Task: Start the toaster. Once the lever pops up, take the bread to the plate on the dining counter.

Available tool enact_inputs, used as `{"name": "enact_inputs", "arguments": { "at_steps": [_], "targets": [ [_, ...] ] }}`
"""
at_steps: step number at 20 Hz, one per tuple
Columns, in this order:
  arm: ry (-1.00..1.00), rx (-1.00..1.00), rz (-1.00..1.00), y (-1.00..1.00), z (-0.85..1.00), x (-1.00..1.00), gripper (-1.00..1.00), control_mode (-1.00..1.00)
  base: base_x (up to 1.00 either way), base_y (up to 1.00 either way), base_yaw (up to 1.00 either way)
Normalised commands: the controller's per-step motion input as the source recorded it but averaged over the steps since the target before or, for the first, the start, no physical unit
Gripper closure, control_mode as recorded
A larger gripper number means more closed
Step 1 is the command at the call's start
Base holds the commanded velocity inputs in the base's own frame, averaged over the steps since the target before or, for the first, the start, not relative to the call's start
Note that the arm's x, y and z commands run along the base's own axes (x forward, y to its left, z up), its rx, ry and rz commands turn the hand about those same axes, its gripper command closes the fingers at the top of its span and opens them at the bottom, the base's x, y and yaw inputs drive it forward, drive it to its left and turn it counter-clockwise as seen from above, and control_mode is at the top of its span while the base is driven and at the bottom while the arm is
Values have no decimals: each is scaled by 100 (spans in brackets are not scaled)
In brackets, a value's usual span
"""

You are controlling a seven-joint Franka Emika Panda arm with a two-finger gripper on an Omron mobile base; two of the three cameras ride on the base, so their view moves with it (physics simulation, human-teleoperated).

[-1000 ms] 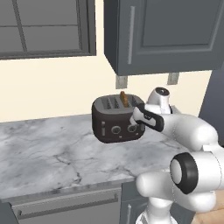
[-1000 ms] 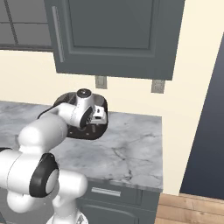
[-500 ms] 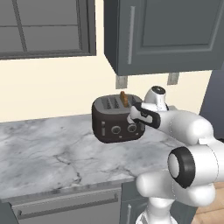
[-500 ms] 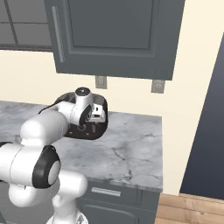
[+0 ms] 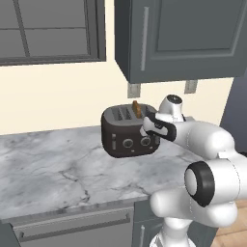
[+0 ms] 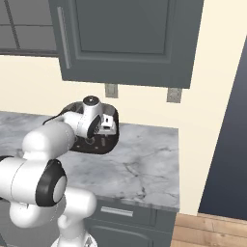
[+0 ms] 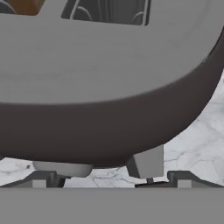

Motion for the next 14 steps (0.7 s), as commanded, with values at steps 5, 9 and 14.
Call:
{"name": "enact_inputs", "arguments": {
  "at_steps": [5, 9, 14],
  "targets": [
    [0, 0, 0, 0, -15, 0, -100, -100, 0, 0, 0],
    [0, 0, 0, 0, -9, 0, -100, -100, 0, 0, 0],
    [0, 0, 0, 0, 0, -6, -100, -100, 0, 0, 0]
  ]
}}
